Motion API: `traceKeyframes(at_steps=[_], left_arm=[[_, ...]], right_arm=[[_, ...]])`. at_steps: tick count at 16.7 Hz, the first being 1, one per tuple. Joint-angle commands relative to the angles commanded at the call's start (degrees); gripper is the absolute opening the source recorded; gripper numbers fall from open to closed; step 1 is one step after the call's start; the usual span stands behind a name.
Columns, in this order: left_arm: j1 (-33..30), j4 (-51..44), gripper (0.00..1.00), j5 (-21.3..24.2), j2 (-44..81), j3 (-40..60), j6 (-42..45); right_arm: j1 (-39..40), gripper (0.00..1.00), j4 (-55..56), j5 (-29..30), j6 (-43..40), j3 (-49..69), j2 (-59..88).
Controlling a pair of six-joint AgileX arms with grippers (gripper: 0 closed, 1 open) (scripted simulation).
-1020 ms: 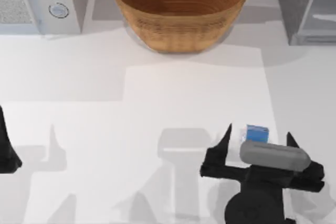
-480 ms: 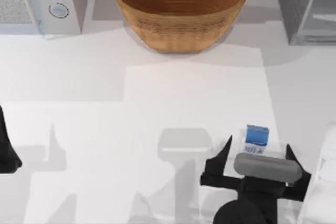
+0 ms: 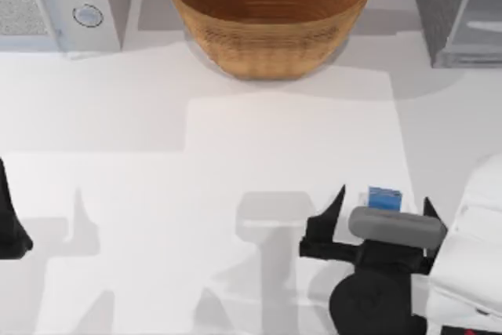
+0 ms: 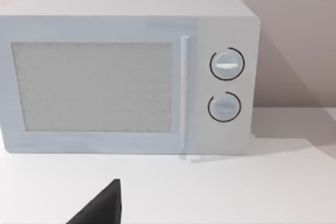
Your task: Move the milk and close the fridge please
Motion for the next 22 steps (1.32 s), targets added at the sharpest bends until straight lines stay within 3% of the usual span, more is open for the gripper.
traceKeyframes(at_steps=[7,20,22], left_arm=[[0.0,0.0,1.00,0.0,0.0,0.0,0.0],[0.0,0.0,1.00,0.0,0.0,0.0,0.0],[0.0,0.0,1.00,0.0,0.0,0.0,0.0]], right_arm=[[-2.9,1.00,3.6,-2.7,-2.7,0.8,1.8],[-2.9,0.02,3.6,-2.7,-2.7,0.8,1.8],[-2.9,0.00,3.6,-2.7,-2.7,0.8,1.8]])
